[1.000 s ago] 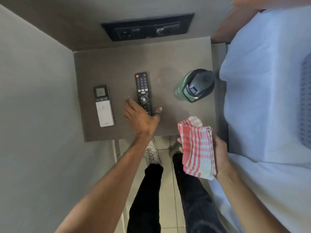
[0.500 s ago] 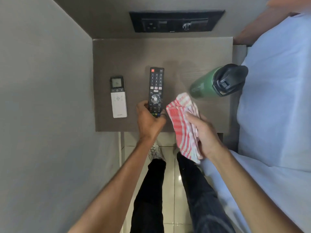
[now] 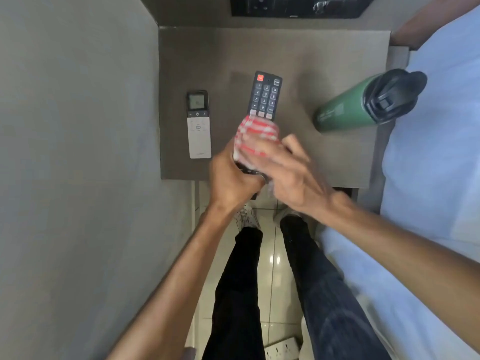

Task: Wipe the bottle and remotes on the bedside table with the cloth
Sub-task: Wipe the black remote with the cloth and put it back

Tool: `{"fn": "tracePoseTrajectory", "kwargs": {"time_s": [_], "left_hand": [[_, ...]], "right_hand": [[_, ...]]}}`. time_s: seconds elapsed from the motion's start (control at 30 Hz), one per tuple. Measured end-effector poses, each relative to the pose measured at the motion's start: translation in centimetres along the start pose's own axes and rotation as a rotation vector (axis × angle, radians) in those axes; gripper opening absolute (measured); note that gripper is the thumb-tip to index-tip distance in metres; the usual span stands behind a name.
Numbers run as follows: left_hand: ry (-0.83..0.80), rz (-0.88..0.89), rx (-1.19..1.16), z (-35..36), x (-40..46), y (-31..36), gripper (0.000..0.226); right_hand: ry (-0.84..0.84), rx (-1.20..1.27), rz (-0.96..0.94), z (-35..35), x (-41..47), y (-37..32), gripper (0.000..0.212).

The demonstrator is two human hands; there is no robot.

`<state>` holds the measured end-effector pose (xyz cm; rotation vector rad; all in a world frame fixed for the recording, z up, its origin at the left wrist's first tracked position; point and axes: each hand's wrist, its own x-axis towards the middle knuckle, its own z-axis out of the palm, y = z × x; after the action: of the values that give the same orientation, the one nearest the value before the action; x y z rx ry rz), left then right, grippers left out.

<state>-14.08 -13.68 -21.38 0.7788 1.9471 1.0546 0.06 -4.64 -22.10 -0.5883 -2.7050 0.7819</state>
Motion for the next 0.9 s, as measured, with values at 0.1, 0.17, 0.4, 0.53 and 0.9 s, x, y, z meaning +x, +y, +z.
{"fn": "tracePoseTrajectory", "kwargs": {"time_s": [0.1,0.17,0.4,0.53,0.9], "left_hand": [[-0.058,-0.036,0.036,-0.7,-0.6,-0.1,0.04],[-0.091,-0.128,-0.017,-0.8,-1.0,0.0,0.041],[-0.175,-0.23,-0.073,-2.7,-2.1,-1.2,0.049],[-0.184,-0.352,-0.17,-1.0,-3.9,-0.8,0.051],[-0.18,-0.351,-0.139,-1.8,-2.3,-1.4,0.05]], "right_hand": [[-0.045,-0.052,-0.129,-0.8,0.5,0.4,0.043],[0.028,-0.085,-0.023,-1.1,1.6,1.7,0.048],[-0.199,-0.049,-0.117,0.1,-1.3,-0.7,0.059],[-0.041,-0.11,0.25,-0.4,1.7,2.2,0.075],[-0.154,-0.028,0.107,1.7,-1.5,-0.7,0.074]]}}
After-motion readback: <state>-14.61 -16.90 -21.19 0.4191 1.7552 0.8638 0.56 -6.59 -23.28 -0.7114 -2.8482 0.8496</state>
